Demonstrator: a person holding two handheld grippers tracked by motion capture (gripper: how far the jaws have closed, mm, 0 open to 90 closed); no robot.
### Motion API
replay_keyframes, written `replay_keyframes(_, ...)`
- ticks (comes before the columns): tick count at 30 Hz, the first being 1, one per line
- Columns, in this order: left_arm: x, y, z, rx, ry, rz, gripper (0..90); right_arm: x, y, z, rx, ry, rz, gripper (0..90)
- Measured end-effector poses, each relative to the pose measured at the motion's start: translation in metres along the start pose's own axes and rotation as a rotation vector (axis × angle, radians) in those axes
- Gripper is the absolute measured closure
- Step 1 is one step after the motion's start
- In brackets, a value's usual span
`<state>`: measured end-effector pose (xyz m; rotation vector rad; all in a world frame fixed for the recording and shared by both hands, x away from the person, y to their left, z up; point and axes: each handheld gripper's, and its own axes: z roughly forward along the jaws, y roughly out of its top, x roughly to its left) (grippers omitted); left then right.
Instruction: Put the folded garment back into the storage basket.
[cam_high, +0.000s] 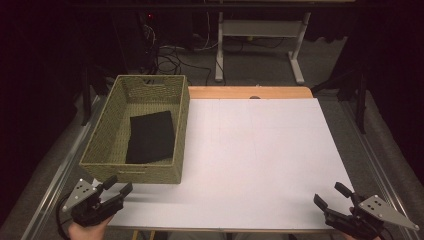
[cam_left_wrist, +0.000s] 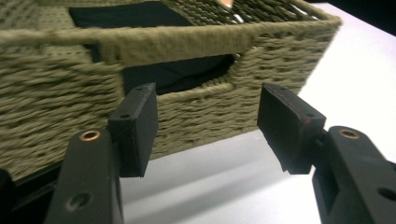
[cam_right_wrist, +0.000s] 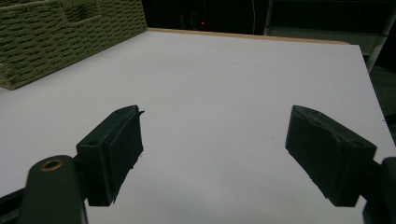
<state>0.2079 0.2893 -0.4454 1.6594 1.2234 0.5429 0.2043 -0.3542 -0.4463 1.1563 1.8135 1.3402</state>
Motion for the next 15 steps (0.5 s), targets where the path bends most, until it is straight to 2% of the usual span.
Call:
replay_keyframes(4, 0.006, -0.004, 0.0, 0.005, 0.028, -0.016, 36.0, 0.001, -0.001, -0.001, 0.003, 0.001, 0.001, 19.3)
replay_keyframes(7, 0.013, -0.006, 0.001, 0.017, 0.043, -0.049, 36.0, 0.001, -0.001, -0.002, 0.003, 0.003, 0.001, 19.2)
replay_keyframes(10, 0.015, -0.007, -0.001, 0.0, 0.046, -0.067, 36.0, 0.001, -0.001, -0.002, 0.003, 0.001, 0.007, 19.2)
replay_keyframes(15, 0.012, -0.007, -0.001, -0.007, 0.044, -0.061, 36.0, 0.001, -0.001, -0.001, 0.004, 0.003, 0.007, 19.2)
